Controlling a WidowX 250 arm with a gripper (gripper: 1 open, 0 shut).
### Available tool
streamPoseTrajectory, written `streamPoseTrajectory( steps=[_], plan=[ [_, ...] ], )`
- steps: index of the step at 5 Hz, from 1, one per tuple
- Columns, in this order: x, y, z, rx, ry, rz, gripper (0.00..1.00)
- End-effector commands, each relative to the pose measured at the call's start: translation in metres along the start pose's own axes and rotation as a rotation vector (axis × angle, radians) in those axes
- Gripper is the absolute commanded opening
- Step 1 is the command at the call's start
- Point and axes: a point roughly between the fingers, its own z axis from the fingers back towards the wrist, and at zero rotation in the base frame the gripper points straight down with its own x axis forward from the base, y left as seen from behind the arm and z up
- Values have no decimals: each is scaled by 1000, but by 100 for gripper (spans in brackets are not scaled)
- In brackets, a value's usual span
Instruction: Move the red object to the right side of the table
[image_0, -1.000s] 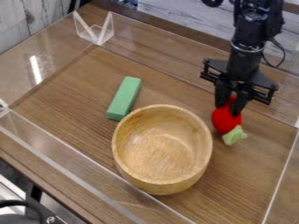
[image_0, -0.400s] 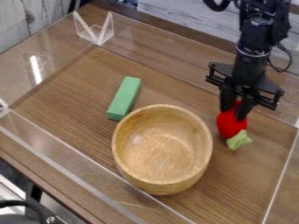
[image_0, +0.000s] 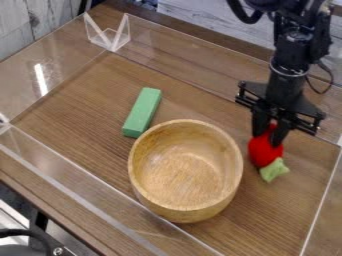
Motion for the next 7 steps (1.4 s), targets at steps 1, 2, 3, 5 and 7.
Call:
streamPoseTrajectory(
  steps=[1, 2, 3, 5, 7],
  plan=[
    [-9, -21, 33, -27, -85, 36, 0],
    [-24, -37, 34, -34, -88, 58, 0],
    [-27, -48, 23, -44, -81, -8, 0],
    [-26, -43, 4, -39, -70, -23, 100],
    [-25, -44, -12, -21, -62, 38, 100]
  ],
)
